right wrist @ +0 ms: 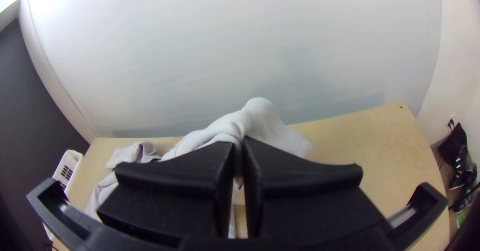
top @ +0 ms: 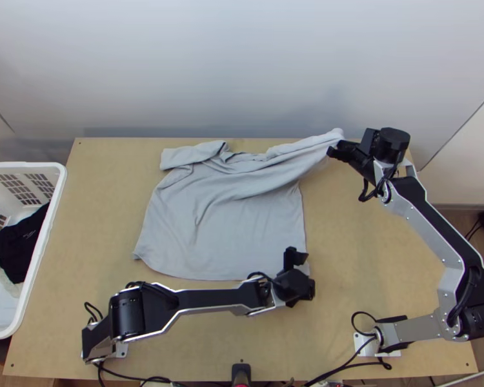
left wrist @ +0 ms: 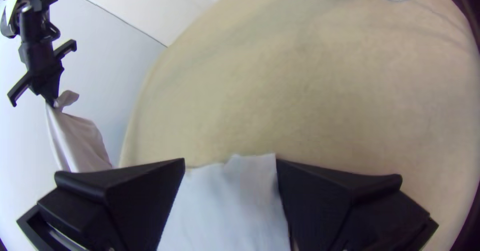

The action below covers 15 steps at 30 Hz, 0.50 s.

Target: Fold the t-shirt

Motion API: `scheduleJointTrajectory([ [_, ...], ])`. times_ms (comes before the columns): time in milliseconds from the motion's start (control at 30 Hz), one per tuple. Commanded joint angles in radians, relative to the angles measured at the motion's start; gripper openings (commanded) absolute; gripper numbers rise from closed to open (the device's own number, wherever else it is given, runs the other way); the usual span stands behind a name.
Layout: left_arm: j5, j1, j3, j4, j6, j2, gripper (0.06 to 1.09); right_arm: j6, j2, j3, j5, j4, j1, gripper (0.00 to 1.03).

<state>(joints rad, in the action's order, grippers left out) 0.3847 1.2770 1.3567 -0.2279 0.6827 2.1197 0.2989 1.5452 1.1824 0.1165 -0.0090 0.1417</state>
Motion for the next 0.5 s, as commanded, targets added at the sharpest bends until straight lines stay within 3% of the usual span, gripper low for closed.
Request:
scheduleJointTrajectory([
  [0, 0.023, -0.034, 0.048, 0.150, 0.023, 0.016, 0.07, 0.002, 0.001, -0.003, 0.000, 0.000, -0.002, 0.03],
  [133, -0.030, -0.031, 0.001, 0.162, -0.020, -0.070, 0.09, 0.002, 0.004, 0.003, 0.000, 0.001, -0.002, 0.03],
  [467, 0.014, -0.117, 0.145, 0.173, -0.097, -0.382, 0.09, 0.003, -0.027, 0.062, 0.000, -0.034, -0.051, 0.03],
])
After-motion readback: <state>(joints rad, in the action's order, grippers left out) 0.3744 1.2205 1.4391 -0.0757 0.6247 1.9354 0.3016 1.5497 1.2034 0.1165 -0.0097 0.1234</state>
